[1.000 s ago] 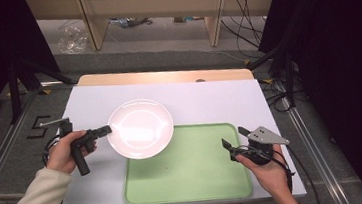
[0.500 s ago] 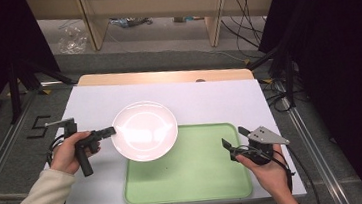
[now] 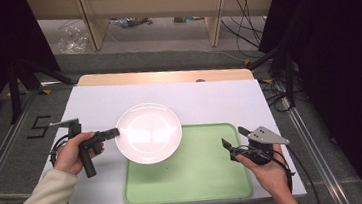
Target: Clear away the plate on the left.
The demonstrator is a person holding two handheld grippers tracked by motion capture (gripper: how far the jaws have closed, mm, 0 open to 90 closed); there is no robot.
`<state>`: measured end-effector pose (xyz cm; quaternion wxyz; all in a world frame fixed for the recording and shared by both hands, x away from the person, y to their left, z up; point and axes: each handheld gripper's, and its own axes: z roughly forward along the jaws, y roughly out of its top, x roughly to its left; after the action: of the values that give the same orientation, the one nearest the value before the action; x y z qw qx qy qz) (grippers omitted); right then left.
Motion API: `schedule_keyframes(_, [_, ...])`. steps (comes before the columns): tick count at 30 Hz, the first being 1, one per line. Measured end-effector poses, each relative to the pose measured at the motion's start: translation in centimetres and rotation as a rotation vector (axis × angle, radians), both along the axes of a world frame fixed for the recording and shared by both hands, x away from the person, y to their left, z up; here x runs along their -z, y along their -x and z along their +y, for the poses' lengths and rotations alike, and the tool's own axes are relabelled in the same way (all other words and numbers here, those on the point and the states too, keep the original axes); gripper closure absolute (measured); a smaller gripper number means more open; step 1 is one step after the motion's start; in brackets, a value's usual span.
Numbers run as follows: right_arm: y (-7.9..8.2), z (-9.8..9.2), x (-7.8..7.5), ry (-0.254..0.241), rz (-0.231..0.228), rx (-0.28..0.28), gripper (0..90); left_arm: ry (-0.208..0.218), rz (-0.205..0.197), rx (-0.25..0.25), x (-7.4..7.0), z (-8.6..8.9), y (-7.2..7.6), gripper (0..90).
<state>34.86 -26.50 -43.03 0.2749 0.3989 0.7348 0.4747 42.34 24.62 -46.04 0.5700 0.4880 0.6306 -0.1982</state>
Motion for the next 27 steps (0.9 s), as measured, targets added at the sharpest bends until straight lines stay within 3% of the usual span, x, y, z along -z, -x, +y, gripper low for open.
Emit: schedule_keyframes(27, [0.0, 0.0, 0.0, -0.001, -0.001, 0.003, 27.5, -0.032, 0.022, 0.055, 0.2, -1.7, 0.1, 86.0])
